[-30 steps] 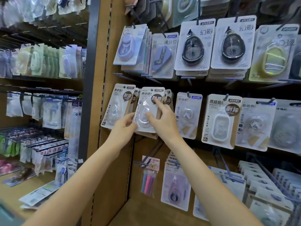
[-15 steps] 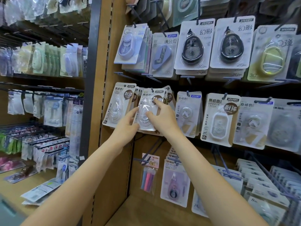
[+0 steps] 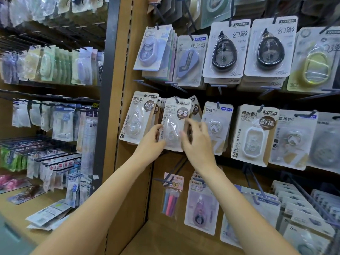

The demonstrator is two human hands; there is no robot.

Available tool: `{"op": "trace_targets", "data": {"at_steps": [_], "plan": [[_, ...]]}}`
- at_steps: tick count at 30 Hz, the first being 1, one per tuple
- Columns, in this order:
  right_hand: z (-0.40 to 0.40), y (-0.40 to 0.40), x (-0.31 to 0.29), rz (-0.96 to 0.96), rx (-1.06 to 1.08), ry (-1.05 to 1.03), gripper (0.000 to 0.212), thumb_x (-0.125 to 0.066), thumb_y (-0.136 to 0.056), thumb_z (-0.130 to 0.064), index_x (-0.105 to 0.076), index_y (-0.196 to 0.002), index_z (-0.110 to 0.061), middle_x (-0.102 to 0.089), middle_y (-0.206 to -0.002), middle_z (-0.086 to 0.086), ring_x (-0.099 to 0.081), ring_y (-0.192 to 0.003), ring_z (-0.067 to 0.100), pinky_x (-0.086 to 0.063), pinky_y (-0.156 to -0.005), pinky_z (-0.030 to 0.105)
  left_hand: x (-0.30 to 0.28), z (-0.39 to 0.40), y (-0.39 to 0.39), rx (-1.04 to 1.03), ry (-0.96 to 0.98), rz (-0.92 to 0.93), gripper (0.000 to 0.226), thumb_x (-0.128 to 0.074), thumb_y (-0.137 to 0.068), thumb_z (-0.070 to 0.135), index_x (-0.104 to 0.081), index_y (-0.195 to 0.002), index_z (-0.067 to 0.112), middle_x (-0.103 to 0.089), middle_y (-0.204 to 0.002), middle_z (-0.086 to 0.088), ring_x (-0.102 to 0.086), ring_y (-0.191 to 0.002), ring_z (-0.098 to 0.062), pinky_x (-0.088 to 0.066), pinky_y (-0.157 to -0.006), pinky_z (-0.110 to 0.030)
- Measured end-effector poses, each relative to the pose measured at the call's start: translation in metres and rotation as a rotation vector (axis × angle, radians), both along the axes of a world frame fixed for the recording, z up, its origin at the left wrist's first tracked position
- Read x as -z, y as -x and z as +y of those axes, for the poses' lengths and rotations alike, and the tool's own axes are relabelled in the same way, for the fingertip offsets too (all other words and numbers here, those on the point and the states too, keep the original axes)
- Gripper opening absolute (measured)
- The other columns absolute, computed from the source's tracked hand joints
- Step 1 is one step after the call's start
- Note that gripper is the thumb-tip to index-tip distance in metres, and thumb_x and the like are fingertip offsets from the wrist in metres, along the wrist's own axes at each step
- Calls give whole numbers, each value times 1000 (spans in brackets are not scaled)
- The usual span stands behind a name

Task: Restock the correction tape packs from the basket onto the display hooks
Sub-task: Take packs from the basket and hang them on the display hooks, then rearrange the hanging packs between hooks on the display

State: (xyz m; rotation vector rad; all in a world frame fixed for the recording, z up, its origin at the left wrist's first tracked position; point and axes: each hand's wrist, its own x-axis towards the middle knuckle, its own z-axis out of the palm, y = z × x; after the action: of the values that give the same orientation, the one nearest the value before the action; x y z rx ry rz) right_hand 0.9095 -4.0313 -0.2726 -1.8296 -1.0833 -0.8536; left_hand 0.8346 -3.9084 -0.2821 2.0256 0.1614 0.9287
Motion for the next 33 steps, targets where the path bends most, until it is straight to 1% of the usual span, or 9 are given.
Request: {"op": "trace_targets", "data": {"at_steps": [2,4,10,16,20,23,26,29,33], "plan": [[1,-9,-9,-26,26,-48,40,-44,-97,-14,-43,-136,-9,-42,-132,9,-42,-122,18,-37,-104,32,-3,-3,-2,-52,-62,-33,56,-48,-95,18,-25,-146,16,-34,-149,-4,-32,-136,-18,-27,-103,-25],[3,-26,-18,49,60,42,50,-42,-94,-5,-32,-143,-5,-32,-147,11,-29,-137,21,-23,-115,34,-5,-11,-5,-98,-167,-54,61,-51,-94,24,-22,-146,13,-30,-150,-7,-28,-138,-19,-24,-103,-24],[11,-54,-20,275,125,130,77,-45,-87,4,-4,-150,-9,3,-158,8,3,-146,25,-3,-117,36,-2,-15,-13,-173,-302,-35,76,-56,-91,29,-10,-149,16,-21,-153,-10,-19,-141,-21,-20,-109,-29],[14,-56,-18,373,118,144,55,-46,-85,6,-36,-139,1,-14,-154,9,-14,-143,29,-16,-117,37,-2,-6,-7,-96,-286,-58,74,-55,-92,22,-9,-149,17,-22,-153,-7,-23,-139,-18,-18,-99,-17],[21,-45,-20,446,63,128,46,-44,-86,6,-44,-131,0,-42,-137,15,-40,-128,33,-37,-100,36,-2,-5,-7,-68,-265,-65,73,-54,-92,20,-10,-149,15,-22,-153,-7,-21,-141,-17,-17,-104,-19],[27,-38,-15,483,24,80,43,-43,-85,6,-46,-127,-4,-52,-122,15,-49,-117,30,-40,-85,29,-2,-6,-6,-75,-247,-66,70,-51,-93,19,-11,-149,14,-22,-154,-7,-20,-141,-17,-19,-109,-25],[19,-27,-10,471,-57,8,49,-41,-86,7,-42,-133,-8,-50,-123,5,-45,-119,18,-37,-92,27,-2,-5,0,-102,-263,-77,67,-50,-93,16,-13,-149,15,-26,-152,-7,-23,-140,-17,-19,-106,-22],[-1,-12,-8,453,-124,-47,56,-38,-91,6,-32,-143,-14,-42,-142,5,-38,-131,17,-34,-107,30,3,-7,10,-95,-261,-128,63,-50,-92,13,-21,-147,18,-34,-147,-4,-33,-132,-11,-23,-97,-15],[-24,14,-7,366,-172,-134,43,-42,-95,-5,-41,-137,-17,-46,-137,-1,-45,-120,7,-40,-103,29,27,-14,37,-120,-194,-161,55,-48,-94,12,-28,-144,21,-36,-145,2,-38,-126,-7,-34,-98,-20]]}}
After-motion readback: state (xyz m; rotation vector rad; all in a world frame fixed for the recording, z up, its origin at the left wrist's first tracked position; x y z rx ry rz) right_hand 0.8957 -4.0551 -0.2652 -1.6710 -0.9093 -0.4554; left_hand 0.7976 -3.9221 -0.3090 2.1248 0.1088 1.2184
